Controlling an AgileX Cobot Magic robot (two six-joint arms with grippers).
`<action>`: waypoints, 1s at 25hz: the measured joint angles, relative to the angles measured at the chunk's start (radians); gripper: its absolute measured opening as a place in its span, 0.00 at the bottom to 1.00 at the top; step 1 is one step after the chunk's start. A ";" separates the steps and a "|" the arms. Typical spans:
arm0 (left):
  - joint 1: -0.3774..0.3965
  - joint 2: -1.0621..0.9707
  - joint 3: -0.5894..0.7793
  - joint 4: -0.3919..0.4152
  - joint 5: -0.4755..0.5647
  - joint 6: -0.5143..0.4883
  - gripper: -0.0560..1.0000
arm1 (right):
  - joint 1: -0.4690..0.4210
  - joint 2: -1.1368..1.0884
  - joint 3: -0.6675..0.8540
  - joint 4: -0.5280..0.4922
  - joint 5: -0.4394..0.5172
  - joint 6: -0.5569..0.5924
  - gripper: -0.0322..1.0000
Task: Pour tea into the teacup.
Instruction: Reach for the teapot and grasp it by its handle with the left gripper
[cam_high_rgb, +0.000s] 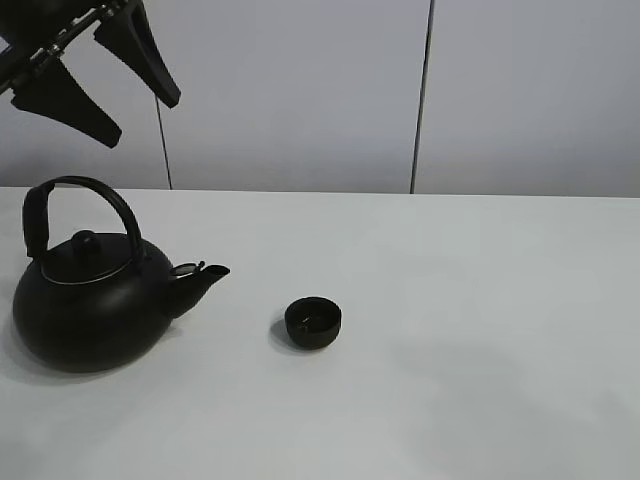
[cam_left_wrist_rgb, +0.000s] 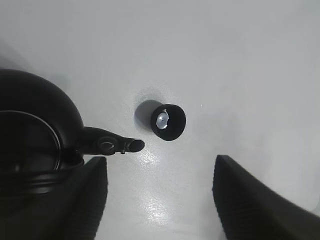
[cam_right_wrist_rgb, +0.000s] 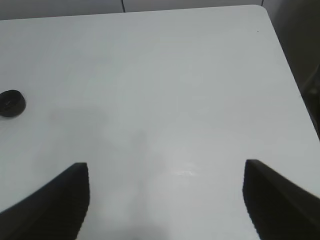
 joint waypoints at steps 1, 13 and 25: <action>0.000 0.000 0.000 0.000 0.000 0.000 0.48 | 0.000 0.000 0.000 0.000 0.000 0.000 0.59; 0.000 0.000 0.000 0.000 0.000 0.000 0.48 | 0.000 0.000 0.000 0.000 -0.004 0.000 0.59; 0.000 0.000 0.000 0.008 -0.191 0.000 0.48 | 0.000 0.000 0.000 0.000 -0.004 0.000 0.59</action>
